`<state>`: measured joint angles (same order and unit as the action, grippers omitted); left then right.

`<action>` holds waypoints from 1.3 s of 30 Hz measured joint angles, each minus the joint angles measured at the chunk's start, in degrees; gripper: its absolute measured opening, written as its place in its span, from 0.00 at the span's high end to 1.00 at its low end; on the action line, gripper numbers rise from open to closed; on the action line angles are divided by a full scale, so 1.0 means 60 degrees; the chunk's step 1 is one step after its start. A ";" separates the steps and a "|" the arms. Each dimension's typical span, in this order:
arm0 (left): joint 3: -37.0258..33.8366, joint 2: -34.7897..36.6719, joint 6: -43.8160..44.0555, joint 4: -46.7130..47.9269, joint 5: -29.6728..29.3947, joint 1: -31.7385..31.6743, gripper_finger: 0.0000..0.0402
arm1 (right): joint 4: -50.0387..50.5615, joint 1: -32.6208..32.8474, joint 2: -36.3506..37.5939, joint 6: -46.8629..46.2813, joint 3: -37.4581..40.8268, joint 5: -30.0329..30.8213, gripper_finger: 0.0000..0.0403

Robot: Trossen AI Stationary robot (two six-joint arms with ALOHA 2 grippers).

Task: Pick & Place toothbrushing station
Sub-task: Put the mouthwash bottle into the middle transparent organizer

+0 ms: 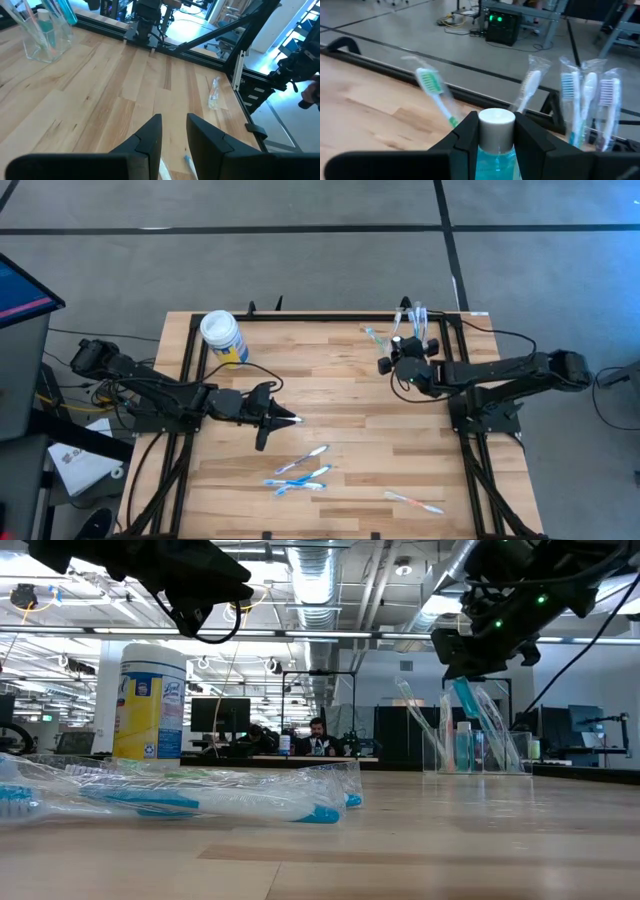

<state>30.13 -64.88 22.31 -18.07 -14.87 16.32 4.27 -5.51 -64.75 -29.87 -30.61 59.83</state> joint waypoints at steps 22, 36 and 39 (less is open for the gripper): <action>0.0000 0.0000 -0.0178 -0.0004 -0.0022 0.0000 0.79 | -0.5843 -0.2125 0.0688 0.1981 0.2827 -0.1995 0.79; 0.0000 0.0000 -0.0109 -0.0003 -0.0018 0.0000 0.79 | -0.5816 -0.2973 0.0605 0.2080 0.2827 -0.2249 0.79; 0.0000 0.0000 -0.0109 -0.0003 -0.0018 0.0000 0.79 | -0.5799 -0.3122 0.0605 0.2158 0.2827 -0.2255 0.79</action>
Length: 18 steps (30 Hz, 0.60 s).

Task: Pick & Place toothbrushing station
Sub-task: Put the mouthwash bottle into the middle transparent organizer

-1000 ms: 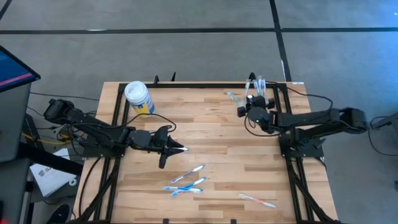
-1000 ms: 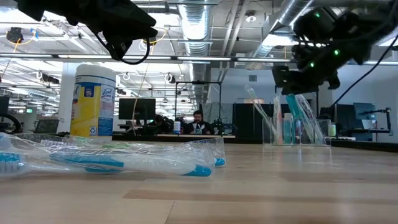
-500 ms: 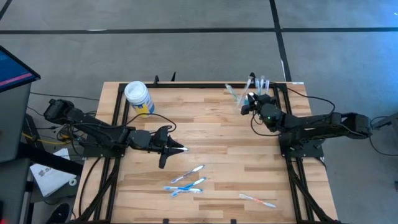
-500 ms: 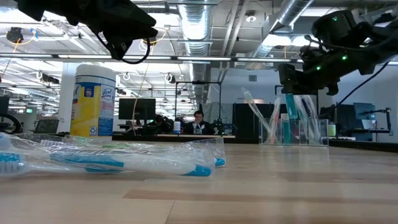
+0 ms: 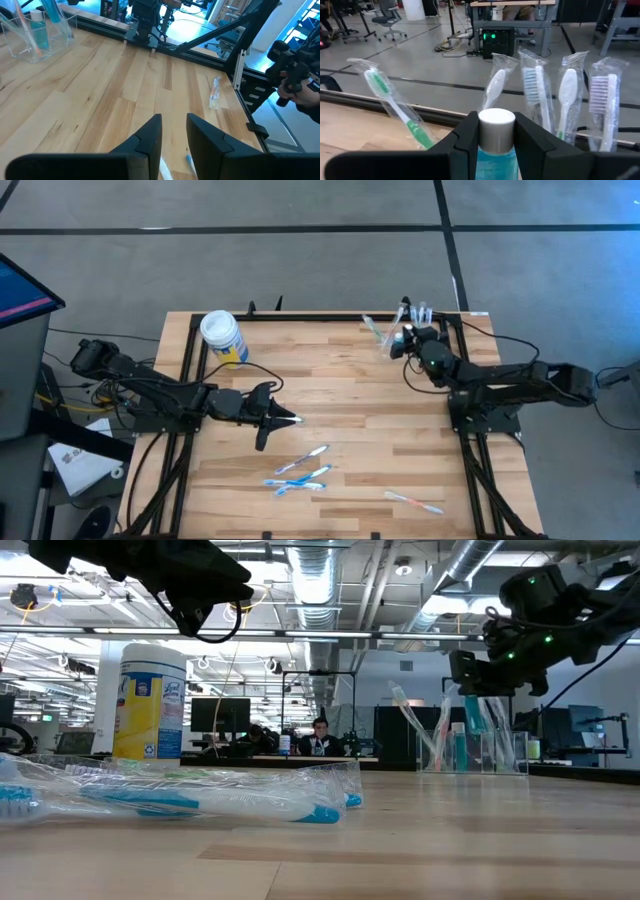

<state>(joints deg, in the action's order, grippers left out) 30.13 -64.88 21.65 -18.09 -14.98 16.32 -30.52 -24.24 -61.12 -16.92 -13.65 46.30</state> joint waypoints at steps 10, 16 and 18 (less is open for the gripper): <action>0.0000 0.0000 0.0000 0.0000 0.0000 0.0000 0.79 | 0.0011 -0.0306 -0.0004 0.0246 0.0000 -0.0004 0.79; 0.0000 0.0000 0.0000 0.0000 0.0000 0.0000 0.79 | 0.0007 -0.0514 -0.0007 0.0246 0.0000 -0.0447 0.78; 0.0000 0.0000 0.0000 0.0000 0.0000 0.0000 0.79 | 0.0010 -0.0552 -0.0007 0.0246 0.0000 -0.0477 0.77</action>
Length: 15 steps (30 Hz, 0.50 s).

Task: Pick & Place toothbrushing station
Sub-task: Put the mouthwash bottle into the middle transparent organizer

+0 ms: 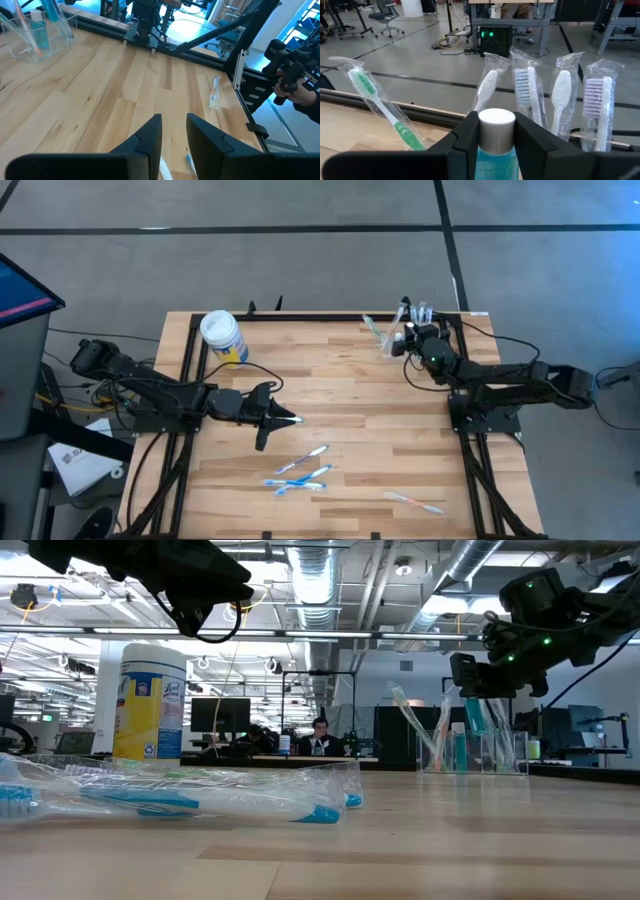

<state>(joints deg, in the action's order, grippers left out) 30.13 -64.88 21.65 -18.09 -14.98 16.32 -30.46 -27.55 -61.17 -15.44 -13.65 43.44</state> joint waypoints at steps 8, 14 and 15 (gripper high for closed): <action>0.0000 0.0000 0.0000 0.0000 0.0002 0.0000 0.79 | 0.0001 0.0000 0.0000 -0.0004 0.0000 -0.0019 0.77; 0.0000 0.0000 0.0000 0.0000 0.0004 0.0000 0.79 | 0.0011 0.0000 0.0000 -0.0004 0.0000 -0.0019 0.73; 0.0000 0.0000 0.0000 0.0000 0.0004 0.0000 0.79 | 0.0020 0.0000 0.0000 -0.0004 0.0000 -0.0019 0.72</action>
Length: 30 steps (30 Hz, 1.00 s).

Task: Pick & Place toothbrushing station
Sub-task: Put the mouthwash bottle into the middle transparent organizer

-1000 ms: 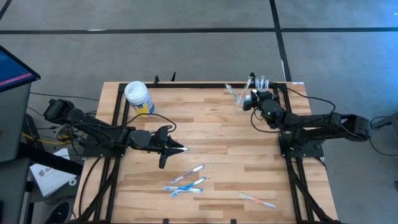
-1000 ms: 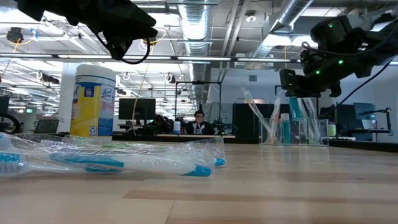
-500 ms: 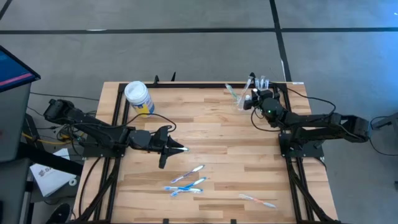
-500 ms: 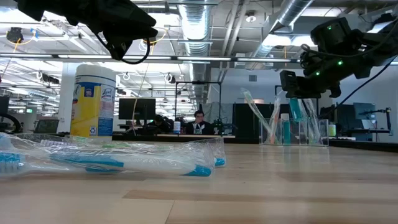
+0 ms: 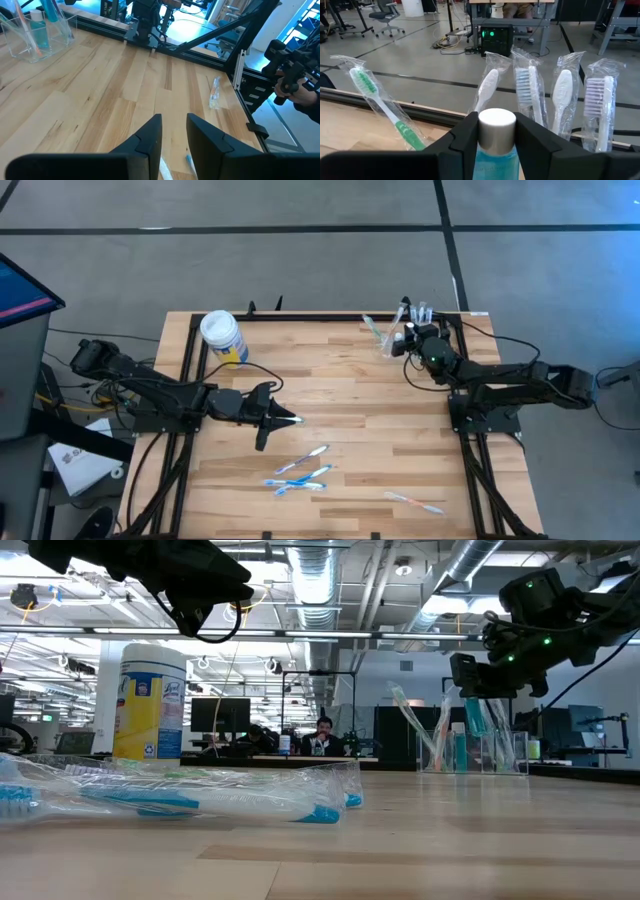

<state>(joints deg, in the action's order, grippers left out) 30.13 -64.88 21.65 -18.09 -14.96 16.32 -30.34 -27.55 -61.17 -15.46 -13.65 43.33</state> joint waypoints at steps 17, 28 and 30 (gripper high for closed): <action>0.0000 0.0000 0.0000 0.0002 0.0004 0.0000 0.79 | 0.0741 0.0025 0.0000 -0.0284 0.0000 -0.0243 0.72; 0.0000 0.0000 0.0001 0.0003 0.0003 0.0000 0.79 | 0.1097 0.0025 -0.0007 -0.0534 0.0000 -0.0437 0.75; 0.0000 0.0000 0.0002 0.0000 0.0001 0.0000 0.79 | 0.1085 0.0025 -0.0037 -0.0675 0.0000 -0.0440 0.74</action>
<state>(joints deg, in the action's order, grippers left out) 30.13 -64.88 21.66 -18.09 -14.95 16.32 -23.83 -27.40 -61.39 -19.52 -13.65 40.69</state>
